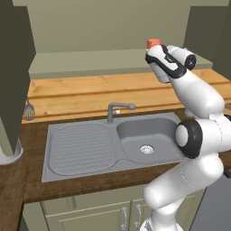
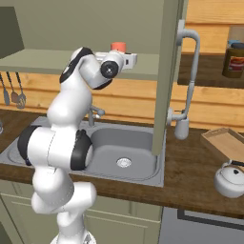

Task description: Pick the kettle from the counter and place it on the tray. Then pick the mug from the cabinet and place it on the tray. Then close the cabinet doors.

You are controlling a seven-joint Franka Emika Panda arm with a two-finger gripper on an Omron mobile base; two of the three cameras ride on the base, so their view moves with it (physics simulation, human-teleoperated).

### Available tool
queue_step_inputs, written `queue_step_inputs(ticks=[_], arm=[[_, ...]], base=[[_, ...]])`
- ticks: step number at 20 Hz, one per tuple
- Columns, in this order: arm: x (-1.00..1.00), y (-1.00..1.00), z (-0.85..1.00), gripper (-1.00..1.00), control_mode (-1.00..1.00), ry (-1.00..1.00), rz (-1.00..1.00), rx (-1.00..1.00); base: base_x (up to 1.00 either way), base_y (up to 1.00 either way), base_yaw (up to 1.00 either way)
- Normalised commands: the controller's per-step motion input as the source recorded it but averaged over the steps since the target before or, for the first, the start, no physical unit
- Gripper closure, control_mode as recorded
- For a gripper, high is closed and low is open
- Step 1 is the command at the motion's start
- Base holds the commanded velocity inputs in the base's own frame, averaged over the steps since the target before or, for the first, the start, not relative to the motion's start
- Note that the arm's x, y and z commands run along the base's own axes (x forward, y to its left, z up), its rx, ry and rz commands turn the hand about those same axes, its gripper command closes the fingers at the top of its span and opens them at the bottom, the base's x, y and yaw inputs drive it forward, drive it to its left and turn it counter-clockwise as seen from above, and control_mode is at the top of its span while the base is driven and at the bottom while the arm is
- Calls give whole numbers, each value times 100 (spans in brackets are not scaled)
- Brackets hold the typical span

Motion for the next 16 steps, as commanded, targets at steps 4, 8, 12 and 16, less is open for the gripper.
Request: queue_step_inputs(ticks=[4,8,12,16], arm=[[8,0,0,100,-100,0,0,0],[0,0,0,100,-100,0,0,0],[0,1,-1,100,-100,1,0,0],[0,2,-1,100,-100,0,0,-2]], base=[[0,0,0],[0,0,0],[0,0,0],[0,0,0]])
